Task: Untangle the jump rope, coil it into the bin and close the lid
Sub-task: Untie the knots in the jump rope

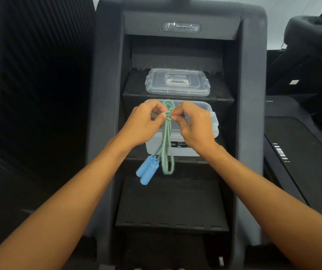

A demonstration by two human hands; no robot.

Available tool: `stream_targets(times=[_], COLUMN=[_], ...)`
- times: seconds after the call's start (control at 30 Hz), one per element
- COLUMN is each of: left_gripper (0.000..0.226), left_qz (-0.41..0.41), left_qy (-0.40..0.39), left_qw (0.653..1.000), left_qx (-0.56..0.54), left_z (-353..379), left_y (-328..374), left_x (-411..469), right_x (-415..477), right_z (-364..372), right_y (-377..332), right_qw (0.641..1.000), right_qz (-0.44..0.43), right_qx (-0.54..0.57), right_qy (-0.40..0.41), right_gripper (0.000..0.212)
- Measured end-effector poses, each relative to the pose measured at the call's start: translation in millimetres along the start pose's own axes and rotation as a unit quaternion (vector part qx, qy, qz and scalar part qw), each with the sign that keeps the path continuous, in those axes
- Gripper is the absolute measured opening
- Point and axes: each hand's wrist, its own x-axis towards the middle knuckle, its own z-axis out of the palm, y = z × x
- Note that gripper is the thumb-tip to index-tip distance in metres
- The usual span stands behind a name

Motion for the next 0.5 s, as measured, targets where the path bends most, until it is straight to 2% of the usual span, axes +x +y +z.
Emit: stream_targets(times=[0.07, 0.17, 0.27, 0.4, 0.5], left_gripper=[0.004, 0.004, 0.005, 0.006, 0.009], left_qz=[-0.009, -0.022, 0.004, 0.034, 0.037], left_qy=[0.021, 0.067, 0.094, 0.06, 0.044], left_qw=[1.0, 0.997, 0.995, 0.993, 0.992], left_qx=[0.006, 0.014, 0.04, 0.091, 0.114], left_z=[0.3, 4.9, 12.1, 14.8, 13.8], left_y=[-1.2, -1.4, -0.4, 1.3, 2.9], left_x=[0.4, -1.2, -3.6, -5.0, -3.6], right_x=[-1.5, -2.4, -2.2, -5.4, -8.0], right_z=[0.9, 2.0, 1.7, 1.7, 2.9], right_y=[-0.9, -4.6, -9.1, -8.9, -9.5], right_qw=[1.0, 0.995, 0.99, 0.988, 0.991], right_qz=[-0.008, -0.025, -0.037, -0.025, -0.021], right_qx=[-0.012, -0.089, -0.13, -0.151, -0.135], right_qy=[-0.011, 0.031, 0.036, -0.024, -0.009], right_gripper=[0.005, 0.012, 0.011, 0.013, 0.015])
